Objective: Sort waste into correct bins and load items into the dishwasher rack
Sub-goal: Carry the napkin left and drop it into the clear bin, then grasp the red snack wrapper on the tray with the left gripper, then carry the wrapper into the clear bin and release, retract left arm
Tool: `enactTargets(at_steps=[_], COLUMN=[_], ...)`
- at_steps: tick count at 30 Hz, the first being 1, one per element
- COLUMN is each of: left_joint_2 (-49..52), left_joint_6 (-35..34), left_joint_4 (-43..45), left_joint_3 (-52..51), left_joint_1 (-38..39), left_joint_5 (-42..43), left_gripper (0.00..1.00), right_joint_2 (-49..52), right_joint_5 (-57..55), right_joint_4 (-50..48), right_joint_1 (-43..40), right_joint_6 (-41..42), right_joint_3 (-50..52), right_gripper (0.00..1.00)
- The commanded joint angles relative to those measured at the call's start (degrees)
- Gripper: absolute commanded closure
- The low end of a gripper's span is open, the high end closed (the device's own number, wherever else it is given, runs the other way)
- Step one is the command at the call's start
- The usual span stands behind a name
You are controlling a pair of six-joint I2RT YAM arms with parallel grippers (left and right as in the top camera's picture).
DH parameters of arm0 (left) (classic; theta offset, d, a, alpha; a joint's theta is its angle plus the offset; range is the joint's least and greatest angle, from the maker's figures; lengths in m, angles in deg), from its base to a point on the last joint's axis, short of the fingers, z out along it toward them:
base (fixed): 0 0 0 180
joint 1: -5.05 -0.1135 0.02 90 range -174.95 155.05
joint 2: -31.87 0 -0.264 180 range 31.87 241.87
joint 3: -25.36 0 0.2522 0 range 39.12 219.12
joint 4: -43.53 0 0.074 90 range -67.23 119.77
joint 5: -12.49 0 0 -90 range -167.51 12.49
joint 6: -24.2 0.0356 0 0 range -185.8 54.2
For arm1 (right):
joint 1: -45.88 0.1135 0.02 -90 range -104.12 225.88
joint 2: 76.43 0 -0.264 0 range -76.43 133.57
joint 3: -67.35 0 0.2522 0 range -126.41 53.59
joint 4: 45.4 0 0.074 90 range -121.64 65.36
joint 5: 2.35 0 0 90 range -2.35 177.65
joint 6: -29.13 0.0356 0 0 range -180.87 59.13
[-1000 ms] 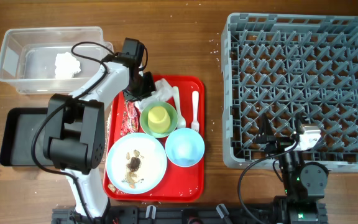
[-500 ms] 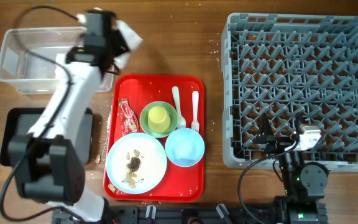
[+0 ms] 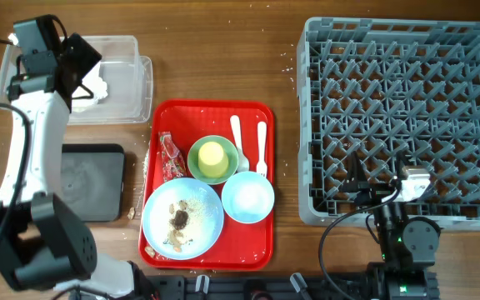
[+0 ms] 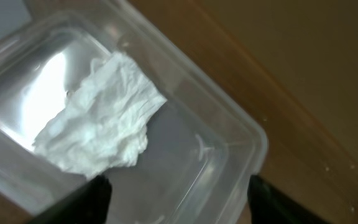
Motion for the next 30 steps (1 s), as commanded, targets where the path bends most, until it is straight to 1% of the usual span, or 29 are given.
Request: enactTargets(at_steps=[1,2,4,6,8,10,11,12,14,16,19,21,23,24,26,27,30], left_joint_2=[-6.19,-5.95,-5.4,-5.4,-5.38,-5.33,-5.33,-5.29,-5.27,-4.39,-0.98,1.11,2.58,2.64,2.62,2.6,0.72], left_joint_6=[0.72,0.74,2.05,1.99,1.6,0.31,0.31,0.28,0.33,0.5,1.09,2.21,2.23,2.23,2.21,2.16,1.99], left_joint_4=[-12.26,-20.06,-28.55,-31.78,-32.46,-28.96,-25.62,-20.39,-14.12,-8.81,-4.59,-2.78,-2.49,-2.38,-1.99,-2.29,-6.99], left_joint_3=[0.42,0.39,-1.29,-4.5,-9.38,-15.13,-18.34,-22.25,-26.03,-28.55,-29.29,-29.29,-29.29,-29.29,-28.87,-28.35,-23.45], left_joint_1=[1.14,3.08,7.98,12.02,14.4,14.53,14.53,14.53,14.53,14.53,14.78,15.87,17.38,17.99,18.97,18.99,18.38], left_joint_5=[19.15,19.87,16.52,11.47,10.05,8.87,8.39,8.52,8.61,8.57,8.61,8.63,8.61,8.61,8.59,8.61,7.67], left_gripper=[0.35,0.39,0.41,0.41,0.41,0.41,0.41,0.41,0.43,0.47,0.55,0.55,0.57,0.66,0.88,0.96,0.96], right_joint_2=[-0.24,-0.26,-0.26,-0.26,-0.26,-0.26,-0.26,-0.26,-0.26,-0.26,-0.26,-0.26,-0.26,-0.26,-0.26,-0.26,-0.2], right_joint_5=[0.07,0.04,0.07,0.07,0.04,0.07,0.07,0.07,0.07,0.07,0.07,0.07,0.07,0.07,0.07,0.07,0.07], right_joint_4=[-0.2,-0.2,-0.2,-0.2,-0.2,-0.2,-0.2,-0.2,-0.2,-0.2,-0.2,-0.2,-0.2,-0.2,-0.2,-0.2,-0.2], right_joint_1=[-0.28,-0.28,-0.28,-0.28,-0.28,-0.28,-0.28,-0.28,-0.28,-0.28,-0.28,-0.28,-0.28,-0.28,-0.28,-0.28,-0.28], right_joint_6=[-0.68,-0.7,-0.68,-0.7,-0.68,-0.68,-0.68,-0.68,-0.7,-0.68,-0.68,-0.68,-0.68,-0.7,-0.68,-0.68,-0.68], right_joint_3=[0.04,0.04,0.04,0.04,0.04,0.04,0.04,0.04,0.04,0.04,0.04,0.04,0.04,0.04,0.04,0.04,0.04], right_gripper=[0.0,0.0,0.0,0.0,0.0,0.0,0.0,0.0,0.0,0.0,0.0,0.0,0.0,0.0,0.0,0.0,0.0])
